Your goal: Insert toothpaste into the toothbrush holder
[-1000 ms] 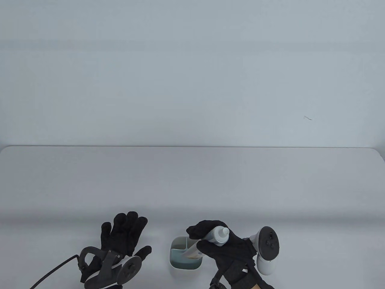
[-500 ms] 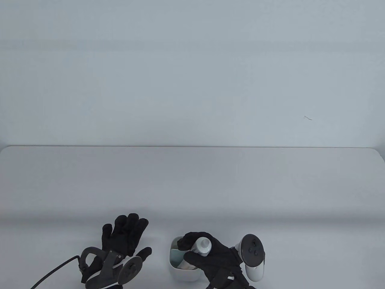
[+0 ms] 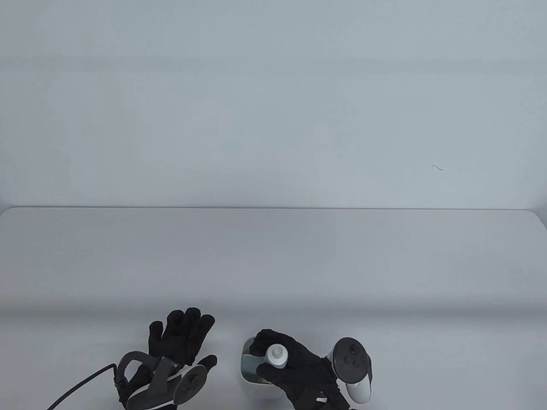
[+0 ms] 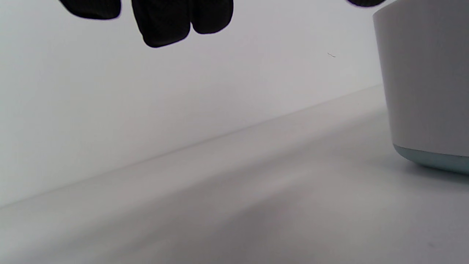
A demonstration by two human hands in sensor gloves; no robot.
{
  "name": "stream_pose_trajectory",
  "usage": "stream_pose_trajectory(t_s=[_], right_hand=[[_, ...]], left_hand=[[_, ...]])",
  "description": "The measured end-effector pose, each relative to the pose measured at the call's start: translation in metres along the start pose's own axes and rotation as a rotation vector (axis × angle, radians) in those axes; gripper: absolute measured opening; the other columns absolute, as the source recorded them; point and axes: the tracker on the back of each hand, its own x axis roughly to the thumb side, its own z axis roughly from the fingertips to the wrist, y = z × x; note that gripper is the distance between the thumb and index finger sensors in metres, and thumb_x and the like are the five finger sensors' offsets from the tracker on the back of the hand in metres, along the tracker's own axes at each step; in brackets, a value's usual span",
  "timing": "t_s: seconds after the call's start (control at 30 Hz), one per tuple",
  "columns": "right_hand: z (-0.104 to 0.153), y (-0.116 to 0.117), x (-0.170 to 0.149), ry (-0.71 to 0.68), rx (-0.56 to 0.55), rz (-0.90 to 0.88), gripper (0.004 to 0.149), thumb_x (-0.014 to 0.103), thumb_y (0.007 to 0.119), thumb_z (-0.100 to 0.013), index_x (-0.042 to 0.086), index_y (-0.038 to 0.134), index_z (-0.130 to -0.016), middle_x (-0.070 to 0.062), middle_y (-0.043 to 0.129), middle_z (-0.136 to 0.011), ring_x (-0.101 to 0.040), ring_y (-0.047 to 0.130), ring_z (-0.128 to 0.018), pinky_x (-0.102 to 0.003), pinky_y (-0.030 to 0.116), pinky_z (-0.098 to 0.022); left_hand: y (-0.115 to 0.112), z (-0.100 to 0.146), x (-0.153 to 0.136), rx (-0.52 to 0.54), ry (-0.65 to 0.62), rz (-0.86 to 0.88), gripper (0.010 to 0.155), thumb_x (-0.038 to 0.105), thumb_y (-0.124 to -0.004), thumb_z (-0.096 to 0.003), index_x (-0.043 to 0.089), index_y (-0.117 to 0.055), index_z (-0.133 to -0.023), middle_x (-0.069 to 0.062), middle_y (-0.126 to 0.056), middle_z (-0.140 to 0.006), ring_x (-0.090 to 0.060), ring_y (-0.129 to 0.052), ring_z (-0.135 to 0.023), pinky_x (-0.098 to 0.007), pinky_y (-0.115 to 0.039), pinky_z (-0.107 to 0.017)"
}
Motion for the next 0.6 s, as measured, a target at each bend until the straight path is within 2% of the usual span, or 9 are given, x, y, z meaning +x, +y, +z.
stream_pose_trajectory(t_s=[0.17,0.4,0.6], right_hand=[[0.0016,0.0011,0.0036,-0.015,-0.011,0.118,0.080,0.040,0.088,-0.041,0.018,0.052,-0.108,-0.010,0.065,-0.109,-0.042,0.066,-0.104,-0.065,0.047,-0.070],[0.0017,0.0013,0.0002,0.004,-0.018,0.245,0.065,0.040,0.082,-0.053,0.018,0.055,-0.107,-0.011,0.068,-0.108,-0.043,0.068,-0.102,-0.067,0.043,-0.070],[0.0000,0.0007,-0.0046,0.006,-0.017,0.258,0.069,0.042,0.081,-0.054,0.018,0.050,-0.110,-0.010,0.066,-0.111,-0.043,0.068,-0.102,-0.065,0.044,-0.071]], left_hand=[[-0.0015,-0.0006,0.0016,-0.016,-0.006,-0.008,0.080,0.060,-0.050,-0.0564,0.016,-0.013,-0.111,-0.021,-0.048,-0.122,-0.052,-0.062,-0.107,-0.071,-0.056,-0.067],[-0.0022,-0.0004,0.0033,-0.023,-0.010,-0.022,0.080,0.060,-0.050,-0.0563,0.016,-0.013,-0.111,-0.021,-0.048,-0.122,-0.052,-0.062,-0.107,-0.071,-0.056,-0.067],[-0.0027,-0.0004,0.0033,-0.025,-0.011,-0.017,0.080,0.060,-0.050,-0.0564,0.016,-0.013,-0.111,-0.021,-0.048,-0.122,-0.052,-0.062,-0.107,-0.071,-0.056,-0.068]])
